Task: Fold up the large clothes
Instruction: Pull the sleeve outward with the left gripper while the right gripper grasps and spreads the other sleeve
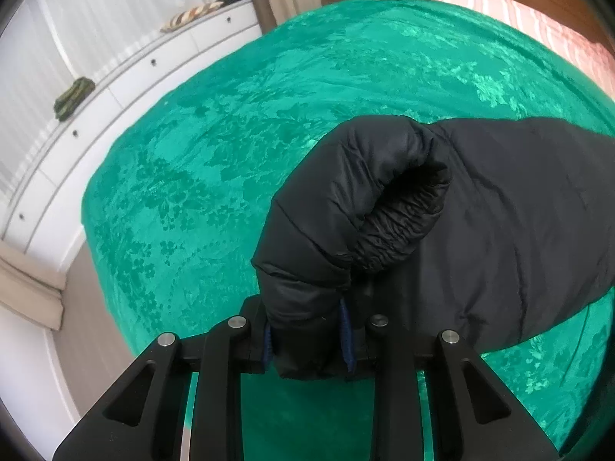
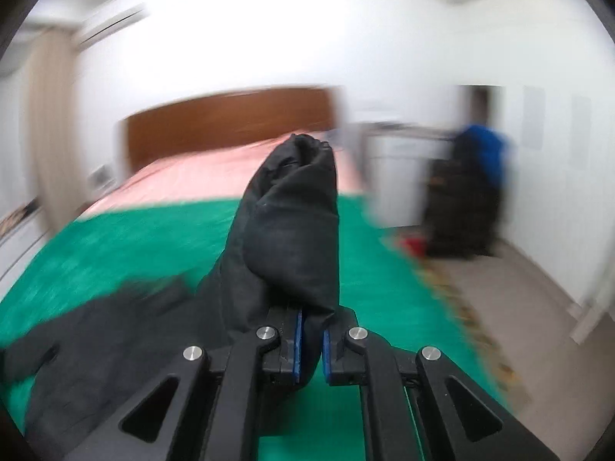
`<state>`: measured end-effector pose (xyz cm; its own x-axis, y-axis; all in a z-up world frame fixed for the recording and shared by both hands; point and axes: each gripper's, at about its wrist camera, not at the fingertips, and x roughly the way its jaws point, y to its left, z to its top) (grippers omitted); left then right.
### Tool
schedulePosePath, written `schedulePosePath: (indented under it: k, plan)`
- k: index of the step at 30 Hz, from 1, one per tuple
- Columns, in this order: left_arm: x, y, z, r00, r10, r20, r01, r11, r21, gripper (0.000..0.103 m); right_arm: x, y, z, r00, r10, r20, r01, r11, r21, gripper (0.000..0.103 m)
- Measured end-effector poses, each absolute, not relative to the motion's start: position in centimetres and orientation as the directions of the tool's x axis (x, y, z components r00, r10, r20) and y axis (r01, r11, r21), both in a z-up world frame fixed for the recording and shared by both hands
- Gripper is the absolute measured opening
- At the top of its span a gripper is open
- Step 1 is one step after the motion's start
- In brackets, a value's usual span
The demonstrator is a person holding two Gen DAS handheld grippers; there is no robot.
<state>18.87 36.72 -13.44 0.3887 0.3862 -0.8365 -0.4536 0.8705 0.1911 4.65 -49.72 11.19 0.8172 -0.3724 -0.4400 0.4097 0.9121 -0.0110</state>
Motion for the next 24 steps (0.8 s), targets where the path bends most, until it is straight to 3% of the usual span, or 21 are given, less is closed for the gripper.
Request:
schedulePosePath:
  k: [2, 5, 11, 13, 15, 16, 17, 18, 19, 24]
  plan:
    - [19.1, 36.7, -13.6, 0.380, 0.393, -0.837, -0.458, 0.866, 0.199, 0.027, 1.6, -55.0, 11.3, 0.766, -0.457, -0.453, 0.523, 0.852, 0.024, 0.007]
    - [19.5, 36.7, -13.8, 0.359, 0.402, -0.842, -0.477, 0.855, 0.204, 0.027, -1.8, -61.8, 6.8, 0.660, -0.495, -0.565, 0.644, 0.761, 0.085, 0.007]
    - [20.1, 36.5, -14.1, 0.323, 0.437, -0.840, -0.479, 0.841, 0.253, 0.027, -4.0, -65.7, -4.9, 0.487, -0.450, -0.749, 0.749, 0.656, 0.093, 0.007]
    - [20.2, 36.4, -14.1, 0.314, 0.453, -0.834, -0.479, 0.834, 0.273, 0.032, -4.6, -65.8, -8.2, 0.452, -0.427, -0.783, 0.775, 0.623, 0.107, 0.010]
    - [20.0, 36.3, -14.1, 0.301, 0.493, -0.816, -0.489, 0.815, 0.312, 0.051, -6.2, -65.3, -9.7, 0.422, -0.434, -0.796, 0.802, 0.589, 0.104, 0.025]
    - [19.7, 36.5, -13.9, 0.286, 0.538, -0.793, -0.506, 0.788, 0.352, 0.074, -6.9, -65.0, -9.9, 0.407, -0.459, -0.790, 0.816, 0.572, 0.088, 0.051]
    - [19.3, 36.7, -13.7, 0.281, 0.560, -0.779, -0.518, 0.772, 0.368, 0.089, -7.8, -64.2, -10.2, 0.388, -0.494, -0.778, 0.832, 0.551, 0.066, 0.080]
    - [18.7, 36.9, -13.4, 0.290, 0.561, -0.776, -0.528, 0.770, 0.359, 0.091, -9.3, -63.4, -9.8, 0.363, -0.540, -0.759, 0.855, 0.516, 0.041, 0.090]
    - [17.9, 37.2, -13.1, 0.309, 0.535, -0.786, -0.534, 0.782, 0.322, 0.091, -10.1, -62.7, -9.4, 0.356, -0.568, -0.742, 0.870, 0.492, 0.040, 0.094]
    - [12.7, 36.4, -9.5, 0.444, 0.402, -0.801, -0.555, 0.825, 0.106, 0.091, -14.5, -53.7, -6.3, 0.481, -0.650, -0.588, 0.841, 0.532, 0.099, 0.095]
